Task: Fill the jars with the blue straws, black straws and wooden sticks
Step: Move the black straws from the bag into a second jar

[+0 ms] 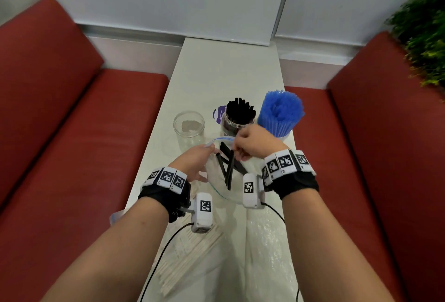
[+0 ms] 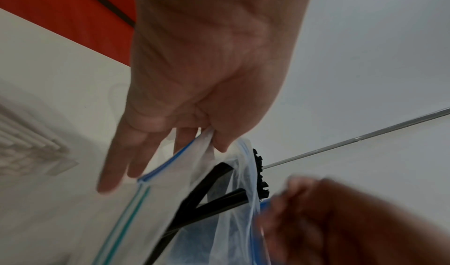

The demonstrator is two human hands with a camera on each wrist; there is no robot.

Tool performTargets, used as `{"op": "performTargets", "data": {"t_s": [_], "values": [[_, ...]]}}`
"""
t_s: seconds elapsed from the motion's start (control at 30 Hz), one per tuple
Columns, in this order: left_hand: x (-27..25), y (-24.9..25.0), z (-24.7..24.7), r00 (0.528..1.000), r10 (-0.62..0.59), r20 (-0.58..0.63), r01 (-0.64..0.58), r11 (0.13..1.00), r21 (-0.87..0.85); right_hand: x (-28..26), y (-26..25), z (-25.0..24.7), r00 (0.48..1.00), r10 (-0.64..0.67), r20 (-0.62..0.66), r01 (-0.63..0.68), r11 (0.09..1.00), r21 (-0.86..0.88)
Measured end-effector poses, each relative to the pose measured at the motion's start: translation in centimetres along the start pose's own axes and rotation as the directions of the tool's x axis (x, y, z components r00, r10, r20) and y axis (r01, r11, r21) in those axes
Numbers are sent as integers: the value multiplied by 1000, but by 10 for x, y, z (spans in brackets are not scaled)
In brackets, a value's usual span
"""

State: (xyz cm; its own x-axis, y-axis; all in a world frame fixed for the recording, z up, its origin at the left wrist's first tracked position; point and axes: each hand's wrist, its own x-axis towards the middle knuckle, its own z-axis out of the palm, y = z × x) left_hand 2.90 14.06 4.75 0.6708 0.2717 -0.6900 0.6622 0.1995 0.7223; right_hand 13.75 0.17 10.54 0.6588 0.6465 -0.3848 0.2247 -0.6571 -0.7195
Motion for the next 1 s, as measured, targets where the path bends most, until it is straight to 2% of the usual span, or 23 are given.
{"op": "performTargets", "data": {"t_s": [0.03,0.07,0.1,0.13,0.2,0.27,0.3,0.37,0.5,0.63,0.73,0.8,0.9,1.0], "values": [[1,-1,0,1000,-2,-14,2,999,45,-4,7,6,988,106,113,-79,973,-218],[1,-1,-1,1000,0,-26,2,997,77,-6,13,15,971,183,155,-111,916,-386],[2,-2,0,1000,5,-26,-3,996,88,-5,19,26,966,206,158,-116,886,-448],[3,-3,1,1000,16,-15,-14,996,83,-2,27,39,973,186,134,-116,905,-408],[2,-6,4,998,51,22,-53,997,59,4,42,65,994,106,31,-101,986,-133],[-1,-8,7,994,91,53,-92,995,22,5,54,87,996,35,-84,-26,994,104],[-2,-8,8,992,107,67,-107,994,-3,7,60,95,991,15,-132,6,988,155],[-5,-10,8,987,124,107,-117,991,-66,7,66,105,975,13,-223,30,981,190],[-8,-9,7,978,132,161,-104,980,-172,6,67,103,938,106,-331,-22,969,246],[-7,-5,5,993,113,46,-100,971,-217,0,65,96,915,112,-388,-23,974,227],[-6,-3,6,996,91,-26,-94,958,-272,-5,64,94,876,97,-473,39,963,268],[-7,-3,8,996,82,-28,-86,952,-295,-9,61,94,885,88,-458,61,951,302],[-10,-3,12,997,78,15,-71,960,-271,-10,60,94,919,96,-383,2,969,249],[-11,-3,12,997,73,-7,-73,965,-253,-12,61,88,896,79,-436,11,979,201]]}}
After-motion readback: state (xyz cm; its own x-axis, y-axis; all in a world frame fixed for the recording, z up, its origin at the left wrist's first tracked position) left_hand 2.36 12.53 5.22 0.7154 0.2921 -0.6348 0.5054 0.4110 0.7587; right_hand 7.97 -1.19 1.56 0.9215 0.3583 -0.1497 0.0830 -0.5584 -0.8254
